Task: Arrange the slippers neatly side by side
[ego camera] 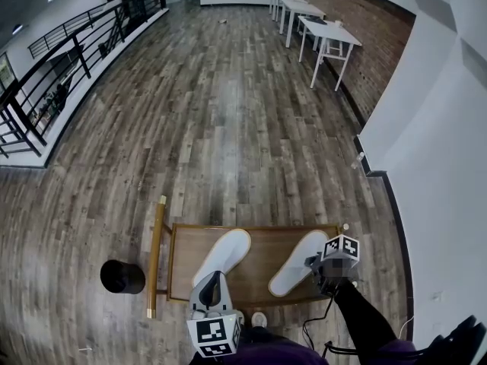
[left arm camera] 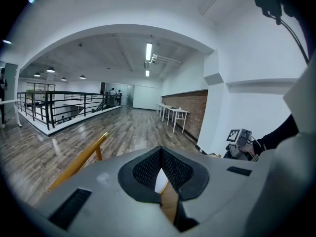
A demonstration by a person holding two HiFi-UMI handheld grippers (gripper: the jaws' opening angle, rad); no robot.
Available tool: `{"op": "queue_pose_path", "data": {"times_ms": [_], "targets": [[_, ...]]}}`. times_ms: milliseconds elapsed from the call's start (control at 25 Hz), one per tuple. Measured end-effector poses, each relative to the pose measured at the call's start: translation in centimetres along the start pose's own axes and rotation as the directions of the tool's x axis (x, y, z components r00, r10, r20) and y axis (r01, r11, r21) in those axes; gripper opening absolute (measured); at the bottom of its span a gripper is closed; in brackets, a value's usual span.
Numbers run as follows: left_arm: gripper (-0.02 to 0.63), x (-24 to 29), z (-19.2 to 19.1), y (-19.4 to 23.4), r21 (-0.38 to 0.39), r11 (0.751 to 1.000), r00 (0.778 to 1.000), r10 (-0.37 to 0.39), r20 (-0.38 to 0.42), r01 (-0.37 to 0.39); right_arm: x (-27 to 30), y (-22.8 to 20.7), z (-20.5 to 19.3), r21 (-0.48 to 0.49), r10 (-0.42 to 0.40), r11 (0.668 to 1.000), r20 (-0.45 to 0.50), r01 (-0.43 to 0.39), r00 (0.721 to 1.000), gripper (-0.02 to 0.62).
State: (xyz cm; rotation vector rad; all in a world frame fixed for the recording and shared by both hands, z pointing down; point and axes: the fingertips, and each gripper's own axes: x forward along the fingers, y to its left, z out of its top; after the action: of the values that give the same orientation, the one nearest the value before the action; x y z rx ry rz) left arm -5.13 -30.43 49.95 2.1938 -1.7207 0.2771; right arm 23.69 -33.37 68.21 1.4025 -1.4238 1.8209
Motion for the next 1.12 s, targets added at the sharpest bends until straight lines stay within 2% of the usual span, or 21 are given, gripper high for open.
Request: {"op": "queue_pose_path", "data": {"times_ms": [80, 200, 440, 560, 960, 1120], "targets": [[0.000, -0.1, 0.1, 0.0, -0.002, 1.000, 1.000, 0.001, 0.001, -0.001, -0.2, 1.6, 0.1, -0.127, -0.013, 0.992, -0.060, 0.005, 0.998, 0.017], [0.000, -0.4, 0.0, 0.2, -0.005, 1.000, 1.000, 0.007, 0.003, -0.007, -0.2, 3.7, -0.2, -0.277, -0.040, 0.961, -0.141, -0.001, 0.989, 0.017], [0.000, -0.4, -0.1, 0.9, -0.007, 1.000, 1.000, 0.020, -0.003, -0.020, 1.2, 6.1, -0.8, -0.471, -0.121, 0.882, -0.267, -0.019, 0.956, 0.017], [0.000, -0.3, -0.3, 0.9, -0.007, 1.000, 1.000, 0.025, -0.013, -0.026, 2.3, 5.9, -0.9, -0.505, -0.166, 0.863, -0.305, -0.011, 0.938, 0.017], [0.000, 0.2, -0.9, 1.4, -0.002, 0.999, 0.998, 0.042, -0.050, -0.043, 5.2, 5.1, -0.7, -0.483, -0.180, 0.875, -0.376, -0.027, 0.909, 0.017], [0.000, 0.4, -0.9, 1.5, 0.002, 0.999, 0.998, 0.041, -0.053, -0.041, 5.9, 5.0, -0.8, -0.509, -0.206, 0.861, -0.384, -0.021, 0.900, 0.017]]}}
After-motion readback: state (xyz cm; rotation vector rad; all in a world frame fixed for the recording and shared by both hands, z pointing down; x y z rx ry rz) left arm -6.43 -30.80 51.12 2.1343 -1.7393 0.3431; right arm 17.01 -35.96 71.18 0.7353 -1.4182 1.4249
